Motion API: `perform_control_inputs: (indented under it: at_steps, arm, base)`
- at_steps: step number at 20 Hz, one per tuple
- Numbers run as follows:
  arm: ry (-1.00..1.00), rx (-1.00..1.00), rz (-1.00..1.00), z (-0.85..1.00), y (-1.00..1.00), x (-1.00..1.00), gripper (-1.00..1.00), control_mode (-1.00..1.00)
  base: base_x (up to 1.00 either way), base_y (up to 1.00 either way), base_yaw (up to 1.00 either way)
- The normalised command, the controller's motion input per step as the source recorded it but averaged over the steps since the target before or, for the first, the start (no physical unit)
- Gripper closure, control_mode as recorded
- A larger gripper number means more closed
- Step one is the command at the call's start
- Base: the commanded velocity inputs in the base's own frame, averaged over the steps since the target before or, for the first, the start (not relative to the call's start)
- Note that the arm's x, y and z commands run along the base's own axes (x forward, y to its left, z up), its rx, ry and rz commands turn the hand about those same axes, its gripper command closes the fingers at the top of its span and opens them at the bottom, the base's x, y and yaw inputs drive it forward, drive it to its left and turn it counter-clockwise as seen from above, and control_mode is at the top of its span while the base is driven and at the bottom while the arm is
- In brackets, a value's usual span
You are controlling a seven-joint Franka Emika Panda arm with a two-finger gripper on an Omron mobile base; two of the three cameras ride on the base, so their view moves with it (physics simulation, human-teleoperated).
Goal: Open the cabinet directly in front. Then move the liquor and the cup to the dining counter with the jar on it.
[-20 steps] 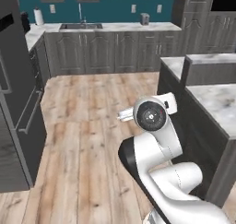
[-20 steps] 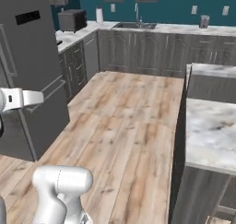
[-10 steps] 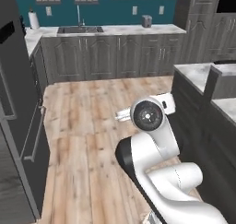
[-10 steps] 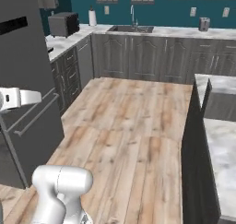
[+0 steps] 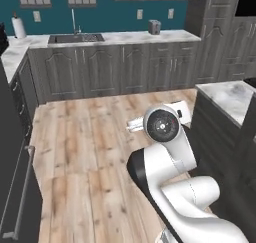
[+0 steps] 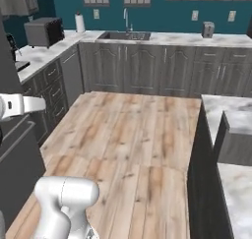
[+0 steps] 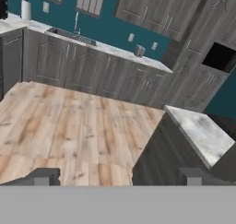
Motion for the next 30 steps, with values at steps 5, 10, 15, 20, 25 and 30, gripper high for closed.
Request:
perform_control_inputs:
  at_steps: [5, 10, 15, 20, 25, 30]
  arm:
    - [0.0, 0.0, 0.0, 0.0, 0.0, 0.0, -1.0, 1.0]
    - [0.0, 0.0, 0.0, 0.0, 0.0, 0.0, -1.0, 1.0]
    - [0.0, 0.0, 0.0, 0.0, 0.0, 0.0, -1.0, 1.0]
    - [0.0, 0.0, 0.0, 0.0, 0.0, 0.0, -1.0, 1.0]
    - [0.0, 0.0, 0.0, 0.0, 0.0, 0.0, -1.0, 1.0]
    - [0.0, 0.0, 0.0, 0.0, 0.0, 0.0, -1.0, 1.0]
  base:
    - [1.0, 0.0, -0.05]
    - [1.0, 0.0, 0.0]
    - [1.0, 0.0, 0.0]
    - [1.0, 0.0, 0.0]
    - [1.0, 0.0, 0.12]
    - [0.82, 0.0, 0.7]
